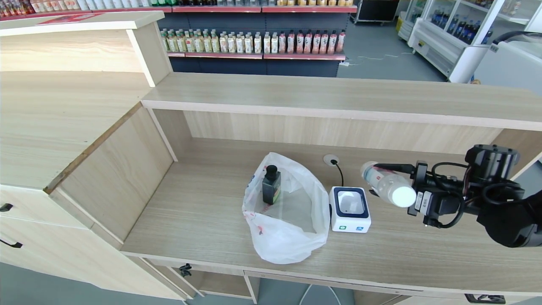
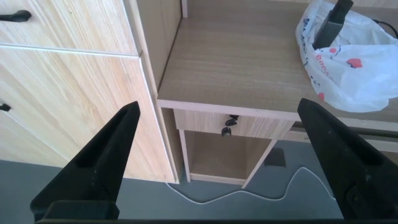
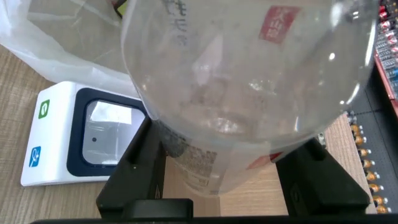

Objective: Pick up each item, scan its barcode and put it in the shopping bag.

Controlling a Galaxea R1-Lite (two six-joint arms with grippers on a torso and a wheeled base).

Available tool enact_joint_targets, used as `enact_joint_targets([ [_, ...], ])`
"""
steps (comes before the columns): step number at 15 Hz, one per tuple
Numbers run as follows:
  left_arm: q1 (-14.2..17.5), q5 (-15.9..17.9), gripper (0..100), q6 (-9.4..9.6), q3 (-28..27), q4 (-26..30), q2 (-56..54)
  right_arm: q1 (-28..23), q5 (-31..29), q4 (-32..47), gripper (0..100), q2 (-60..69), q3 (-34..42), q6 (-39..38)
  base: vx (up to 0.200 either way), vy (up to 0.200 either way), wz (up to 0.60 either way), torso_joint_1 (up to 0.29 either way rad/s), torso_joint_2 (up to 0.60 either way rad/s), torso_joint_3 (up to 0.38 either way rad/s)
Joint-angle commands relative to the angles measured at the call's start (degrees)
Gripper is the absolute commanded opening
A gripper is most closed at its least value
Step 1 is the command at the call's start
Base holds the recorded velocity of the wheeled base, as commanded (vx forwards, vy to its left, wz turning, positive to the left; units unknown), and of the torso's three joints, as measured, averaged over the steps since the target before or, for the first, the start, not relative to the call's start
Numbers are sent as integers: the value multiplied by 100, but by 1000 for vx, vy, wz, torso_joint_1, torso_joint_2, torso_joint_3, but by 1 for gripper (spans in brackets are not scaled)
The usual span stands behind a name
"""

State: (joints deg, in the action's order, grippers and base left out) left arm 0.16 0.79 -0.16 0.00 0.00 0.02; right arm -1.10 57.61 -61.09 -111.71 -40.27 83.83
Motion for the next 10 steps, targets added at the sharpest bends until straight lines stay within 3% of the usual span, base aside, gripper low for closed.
enact_joint_targets([
  [1,2,0,100,-2,0,0,-2,-13,4,-70,0,-35,19,19,0,0,0,0,0,0],
  [10,2,0,100,-2,0,0,-2,-242,-31,-61,0,-26,186,379,0,0,0,0,0,0],
])
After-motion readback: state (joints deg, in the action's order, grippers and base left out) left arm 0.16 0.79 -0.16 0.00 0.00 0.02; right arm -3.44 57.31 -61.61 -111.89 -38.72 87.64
